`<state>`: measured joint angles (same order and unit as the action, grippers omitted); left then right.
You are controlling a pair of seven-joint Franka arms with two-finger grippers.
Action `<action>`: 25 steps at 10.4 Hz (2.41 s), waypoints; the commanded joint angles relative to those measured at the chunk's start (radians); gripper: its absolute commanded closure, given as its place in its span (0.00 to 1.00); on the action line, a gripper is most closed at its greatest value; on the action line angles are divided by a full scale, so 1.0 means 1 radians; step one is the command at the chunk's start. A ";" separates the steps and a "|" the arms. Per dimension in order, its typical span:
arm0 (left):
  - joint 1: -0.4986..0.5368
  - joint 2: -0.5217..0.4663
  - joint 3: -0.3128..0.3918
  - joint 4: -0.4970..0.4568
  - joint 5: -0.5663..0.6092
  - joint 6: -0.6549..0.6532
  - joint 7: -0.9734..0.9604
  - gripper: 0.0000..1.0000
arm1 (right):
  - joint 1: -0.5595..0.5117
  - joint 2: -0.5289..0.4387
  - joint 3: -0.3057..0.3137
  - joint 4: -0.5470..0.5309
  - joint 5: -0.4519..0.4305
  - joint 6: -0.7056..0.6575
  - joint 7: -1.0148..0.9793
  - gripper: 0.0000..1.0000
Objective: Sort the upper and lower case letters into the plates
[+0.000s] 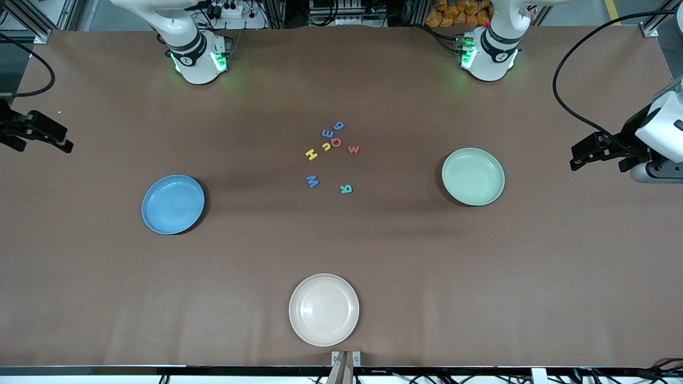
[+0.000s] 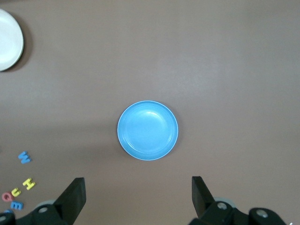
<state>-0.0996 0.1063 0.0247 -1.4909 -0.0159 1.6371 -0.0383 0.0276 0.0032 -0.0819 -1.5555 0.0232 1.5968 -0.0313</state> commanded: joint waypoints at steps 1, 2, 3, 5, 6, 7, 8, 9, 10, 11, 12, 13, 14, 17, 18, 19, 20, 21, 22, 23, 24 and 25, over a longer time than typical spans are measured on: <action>0.003 -0.007 0.001 0.009 0.011 -0.020 -0.003 0.00 | -0.008 0.012 0.008 0.034 0.023 -0.028 -0.035 0.00; 0.003 -0.007 0.001 0.008 0.010 -0.020 -0.005 0.00 | -0.006 0.012 0.010 0.034 0.023 -0.032 -0.035 0.00; 0.001 -0.007 -0.002 0.006 0.010 -0.020 -0.005 0.00 | -0.006 0.012 0.010 0.034 0.023 -0.038 -0.030 0.00; -0.009 -0.007 -0.014 -0.014 0.010 -0.023 -0.005 0.00 | -0.003 0.012 0.014 0.034 0.023 -0.037 -0.027 0.00; -0.009 -0.002 -0.043 -0.018 0.010 -0.043 -0.014 0.00 | -0.003 0.012 0.024 0.034 0.023 -0.037 -0.025 0.00; -0.024 0.003 -0.066 -0.020 0.010 -0.065 -0.026 0.00 | -0.002 0.011 0.028 0.025 0.024 -0.037 -0.021 0.00; -0.040 0.018 -0.078 -0.019 0.008 -0.072 -0.060 0.00 | -0.003 0.011 0.039 0.025 0.023 -0.037 -0.015 0.00; -0.064 0.032 -0.107 -0.020 0.002 -0.072 -0.095 0.00 | -0.003 0.011 0.040 0.025 0.023 -0.037 -0.013 0.00; -0.086 0.042 -0.142 -0.023 0.001 -0.074 -0.141 0.00 | -0.003 0.011 0.040 0.025 0.023 -0.037 -0.015 0.00; -0.106 0.056 -0.173 -0.029 -0.007 -0.074 -0.223 0.00 | -0.005 0.011 0.042 0.028 0.021 -0.037 -0.015 0.00; -0.129 0.085 -0.202 -0.028 -0.007 -0.071 -0.306 0.00 | -0.006 0.009 0.042 0.026 0.021 -0.038 -0.018 0.00; -0.150 0.114 -0.218 -0.028 -0.007 -0.056 -0.363 0.00 | -0.006 0.009 0.042 0.023 0.021 -0.043 -0.018 0.00; -0.164 0.142 -0.236 -0.026 -0.018 -0.024 -0.403 0.00 | -0.006 0.011 0.042 0.022 0.021 -0.064 -0.019 0.00; -0.221 0.235 -0.282 -0.029 -0.107 0.119 -0.588 0.00 | 0.023 0.017 0.044 -0.024 0.021 -0.017 -0.016 0.00; -0.256 0.278 -0.282 -0.029 -0.105 0.176 -0.642 0.00 | 0.043 0.035 0.048 -0.028 0.021 0.011 -0.016 0.00; -0.276 0.306 -0.281 -0.029 -0.104 0.217 -0.679 0.00 | 0.046 0.053 0.069 -0.026 0.023 0.024 -0.015 0.00; -0.282 0.320 -0.282 -0.031 -0.078 0.227 -0.690 0.00 | 0.072 0.060 0.070 -0.032 0.023 0.025 -0.015 0.00; -0.287 0.326 -0.284 -0.029 -0.049 0.227 -0.699 0.00 | 0.078 0.063 0.070 -0.043 0.023 0.025 -0.015 0.00; -0.295 0.337 -0.284 -0.026 -0.047 0.231 -0.712 0.00 | 0.080 0.066 0.070 -0.044 0.023 0.025 -0.016 0.00; -0.302 0.345 -0.284 -0.026 -0.045 0.250 -0.725 0.00 | 0.081 0.072 0.070 -0.049 0.023 0.026 -0.016 0.00; -0.314 0.357 -0.284 -0.026 -0.045 0.265 -0.748 0.00 | 0.081 0.078 0.070 -0.049 0.023 0.026 -0.016 0.00; -0.327 0.372 -0.284 -0.026 -0.035 0.282 -0.782 0.00 | 0.077 0.078 0.070 -0.051 0.023 0.026 -0.021 0.00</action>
<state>-0.4016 0.4531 -0.2588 -1.5307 -0.0892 1.8933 -0.7578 0.1136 0.0857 -0.0131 -1.5952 0.0299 1.6167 -0.0468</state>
